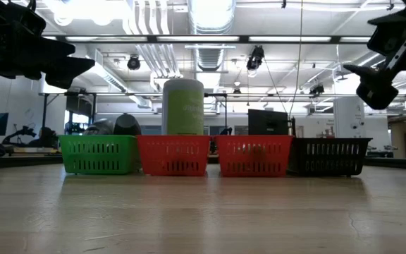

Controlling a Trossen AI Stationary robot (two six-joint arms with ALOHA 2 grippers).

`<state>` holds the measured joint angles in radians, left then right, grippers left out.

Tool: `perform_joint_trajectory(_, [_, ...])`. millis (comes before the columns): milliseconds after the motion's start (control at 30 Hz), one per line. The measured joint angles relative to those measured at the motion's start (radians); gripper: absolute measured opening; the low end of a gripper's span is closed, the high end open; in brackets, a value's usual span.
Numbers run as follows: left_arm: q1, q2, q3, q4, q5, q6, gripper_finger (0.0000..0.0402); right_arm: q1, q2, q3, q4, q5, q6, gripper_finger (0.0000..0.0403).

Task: Pick & Place Travel size toiletries
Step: Return to Home Position

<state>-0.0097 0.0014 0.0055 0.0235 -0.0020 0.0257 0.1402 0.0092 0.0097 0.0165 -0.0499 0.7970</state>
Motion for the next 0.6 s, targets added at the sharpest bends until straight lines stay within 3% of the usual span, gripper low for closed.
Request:
perform_joint_trajectory(300, [0.000,0.001,0.000,0.000,0.000,0.000,0.0301,-0.003,-0.008,0.000,0.045,0.027,-0.163,0.0342])
perform_joint_trajectory(600, [0.000,0.000,0.000,0.000,0.001,0.000,0.0301,-0.016,-0.008,0.000,0.039,0.065,-0.194,0.0359])
